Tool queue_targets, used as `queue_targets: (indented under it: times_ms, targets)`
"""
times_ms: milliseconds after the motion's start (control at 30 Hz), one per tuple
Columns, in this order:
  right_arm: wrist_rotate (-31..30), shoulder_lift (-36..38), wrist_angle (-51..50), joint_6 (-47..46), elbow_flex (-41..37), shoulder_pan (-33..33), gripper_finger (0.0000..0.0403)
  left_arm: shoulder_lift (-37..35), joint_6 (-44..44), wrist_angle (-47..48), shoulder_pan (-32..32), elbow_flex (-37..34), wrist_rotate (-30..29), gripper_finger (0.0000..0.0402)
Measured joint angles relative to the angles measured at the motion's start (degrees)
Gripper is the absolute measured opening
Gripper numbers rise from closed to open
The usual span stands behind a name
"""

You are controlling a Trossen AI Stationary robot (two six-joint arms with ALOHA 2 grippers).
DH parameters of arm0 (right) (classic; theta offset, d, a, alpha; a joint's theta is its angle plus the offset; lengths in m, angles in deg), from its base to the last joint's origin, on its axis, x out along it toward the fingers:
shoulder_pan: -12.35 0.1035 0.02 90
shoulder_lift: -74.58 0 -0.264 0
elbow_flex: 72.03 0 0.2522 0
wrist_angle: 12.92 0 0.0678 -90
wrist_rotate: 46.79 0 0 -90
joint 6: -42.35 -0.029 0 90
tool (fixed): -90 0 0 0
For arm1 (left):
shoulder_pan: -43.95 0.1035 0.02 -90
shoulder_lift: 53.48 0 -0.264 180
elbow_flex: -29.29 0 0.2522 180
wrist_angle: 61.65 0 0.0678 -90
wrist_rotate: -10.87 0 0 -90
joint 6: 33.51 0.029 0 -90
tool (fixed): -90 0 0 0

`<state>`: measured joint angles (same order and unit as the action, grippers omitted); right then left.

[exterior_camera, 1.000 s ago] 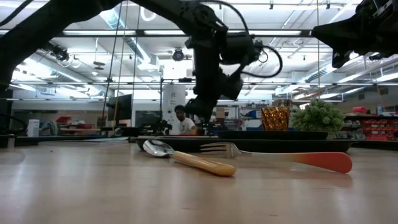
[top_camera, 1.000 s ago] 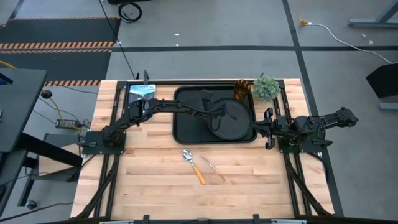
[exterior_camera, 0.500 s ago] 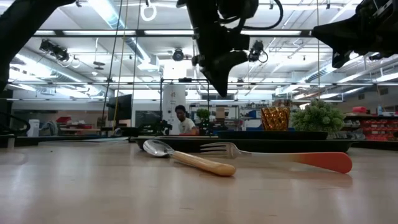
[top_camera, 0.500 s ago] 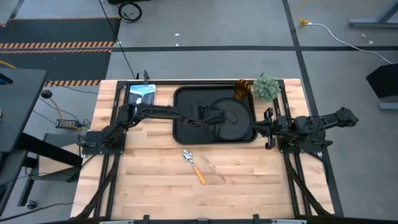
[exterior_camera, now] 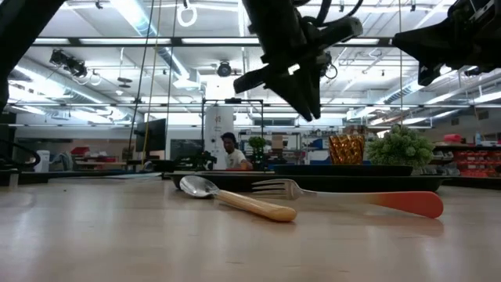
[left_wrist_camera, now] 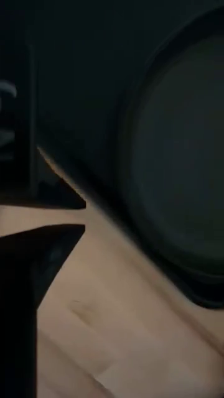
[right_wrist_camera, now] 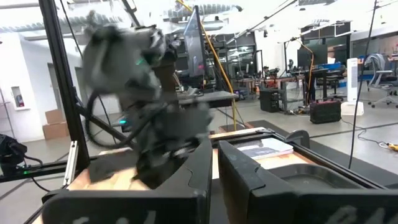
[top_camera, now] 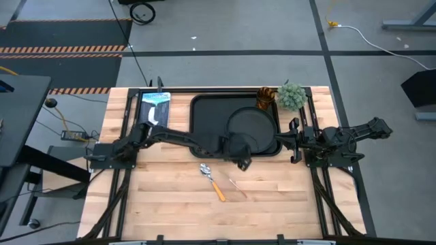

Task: Pick and place plate/cup/fork/spoon on tray
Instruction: Put the orange fork on the black tray to the left side of the black plate

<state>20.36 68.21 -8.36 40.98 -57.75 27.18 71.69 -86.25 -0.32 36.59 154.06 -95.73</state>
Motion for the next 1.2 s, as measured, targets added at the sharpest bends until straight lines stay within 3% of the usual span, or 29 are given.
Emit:
queue_targets:
  times_ms: [100, 267, 400, 600, 700, 1000, 1200]
  targets:
    - [0.0, 0.0, 0.1, 0.0, 0.0, 0.0, 0.0034, 1.4, -1.9, -2.1, -2.7, 0.1, 0.1, 0.0092]
    - [0.1, -0.1, 0.3, 0.0, 0.0, 0.0, 0.0034, 3.4, 11.2, -2.6, -6.5, 0.0, 0.4, 0.0124]
    - [0.2, -0.3, 0.5, 0.0, 0.0, 0.0, 0.0034, 4.2, 18.9, -5.4, -7.7, 0.1, 4.4, 0.0125]
    - [0.1, -0.3, 0.5, 0.0, 0.0, 0.0, 0.0034, 5.8, 20.0, -4.3, -8.5, 0.0, 6.1, 0.0126]
    - [0.1, -0.3, 0.5, 0.0, 0.0, 0.0, 0.0034, 7.0, 26.6, -6.7, -8.5, 0.0, 7.6, 0.0126]
    - [0.0, -0.4, 0.6, 0.0, 0.0, 0.0, 0.0034, 7.8, 48.2, -5.6, -10.1, 0.0, 7.0, 0.0126]
    - [0.0, -0.4, 0.7, 0.0, 0.0, 0.0, 0.0034, 8.5, 53.5, -4.4, -10.2, 0.1, 6.1, 0.0126]
